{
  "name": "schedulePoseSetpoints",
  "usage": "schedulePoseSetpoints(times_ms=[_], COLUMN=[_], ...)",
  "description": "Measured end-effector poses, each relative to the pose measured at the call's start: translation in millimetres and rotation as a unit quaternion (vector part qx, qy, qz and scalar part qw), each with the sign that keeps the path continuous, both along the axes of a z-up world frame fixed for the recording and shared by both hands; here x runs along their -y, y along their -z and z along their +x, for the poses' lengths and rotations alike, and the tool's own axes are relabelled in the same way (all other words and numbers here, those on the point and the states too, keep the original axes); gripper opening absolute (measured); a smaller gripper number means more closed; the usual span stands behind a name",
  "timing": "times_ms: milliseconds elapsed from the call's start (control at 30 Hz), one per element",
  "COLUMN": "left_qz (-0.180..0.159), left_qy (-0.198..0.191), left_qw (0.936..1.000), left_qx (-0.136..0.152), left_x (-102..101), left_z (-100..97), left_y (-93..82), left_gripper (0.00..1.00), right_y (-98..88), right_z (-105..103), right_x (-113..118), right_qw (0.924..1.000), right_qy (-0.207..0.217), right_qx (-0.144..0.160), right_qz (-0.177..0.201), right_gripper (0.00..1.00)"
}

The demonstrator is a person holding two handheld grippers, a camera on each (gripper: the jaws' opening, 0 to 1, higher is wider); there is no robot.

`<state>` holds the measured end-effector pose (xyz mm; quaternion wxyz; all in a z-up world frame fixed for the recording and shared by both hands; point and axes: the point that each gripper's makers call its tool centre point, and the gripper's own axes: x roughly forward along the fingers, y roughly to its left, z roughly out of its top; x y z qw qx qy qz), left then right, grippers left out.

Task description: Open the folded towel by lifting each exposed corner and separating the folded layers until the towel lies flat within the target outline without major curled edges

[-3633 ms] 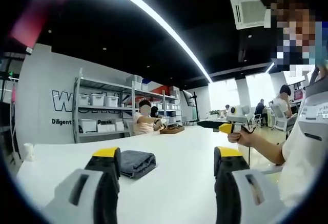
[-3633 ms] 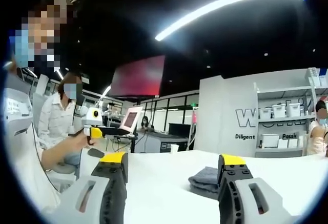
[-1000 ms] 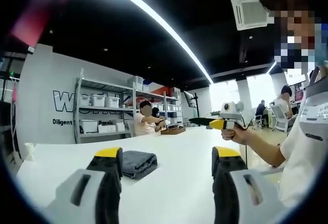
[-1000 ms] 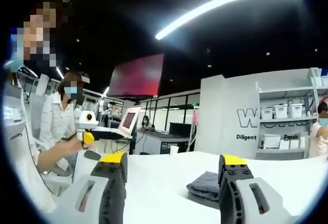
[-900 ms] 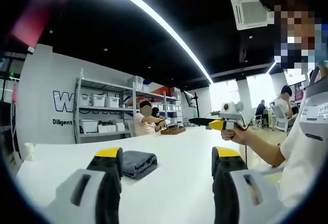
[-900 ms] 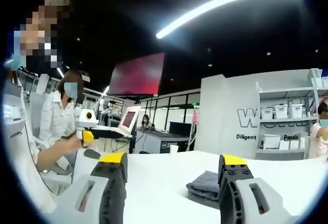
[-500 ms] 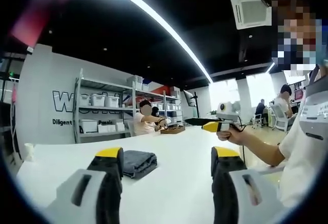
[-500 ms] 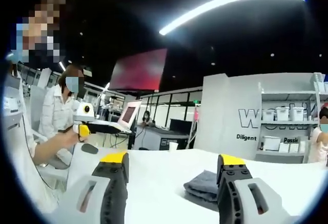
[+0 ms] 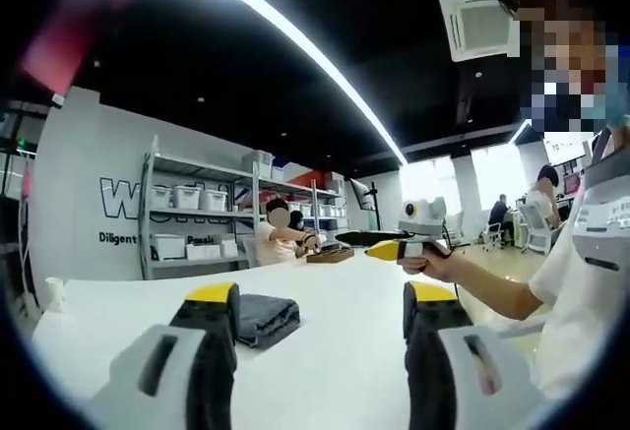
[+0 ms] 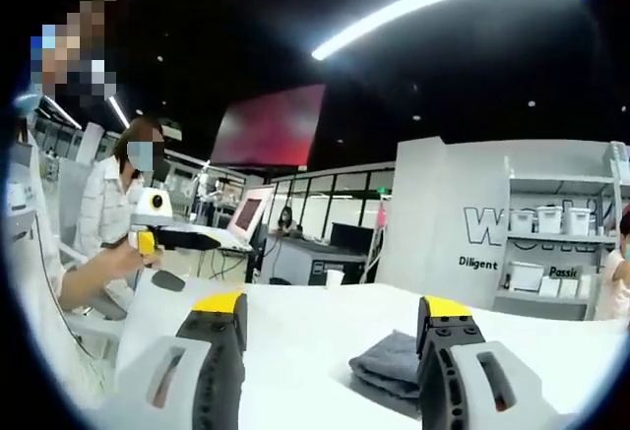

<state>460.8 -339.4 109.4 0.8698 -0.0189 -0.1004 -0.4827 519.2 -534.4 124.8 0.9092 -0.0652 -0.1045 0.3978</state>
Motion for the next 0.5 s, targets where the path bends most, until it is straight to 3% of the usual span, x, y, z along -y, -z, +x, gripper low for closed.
schedulePoseSetpoints(times_ms=[133, 233, 500], left_qz=[-0.001, 0.001, -0.004], left_qy=[0.0, 0.0, -0.002], left_qw=[1.0, 1.0, 1.0], left_qx=[-0.001, -0.003, 0.0], left_x=[-0.5, -0.1, -1.9], left_z=[0.4, 0.7, 1.5], left_y=[0.9, 2.3, 0.2], left_gripper=[0.67, 0.67, 0.66], right_y=[-1.6, -7.1, -5.9], right_z=[5.6, 11.4, 30.1], right_x=[-3.6, -7.5, -5.6], right_qw=[1.0, 0.9996, 0.9997], right_qy=[-0.005, -0.018, -0.012], right_qx=[0.0, -0.006, -0.007], right_qz=[0.0, 0.022, 0.02], right_gripper=[0.68, 0.68, 0.68])
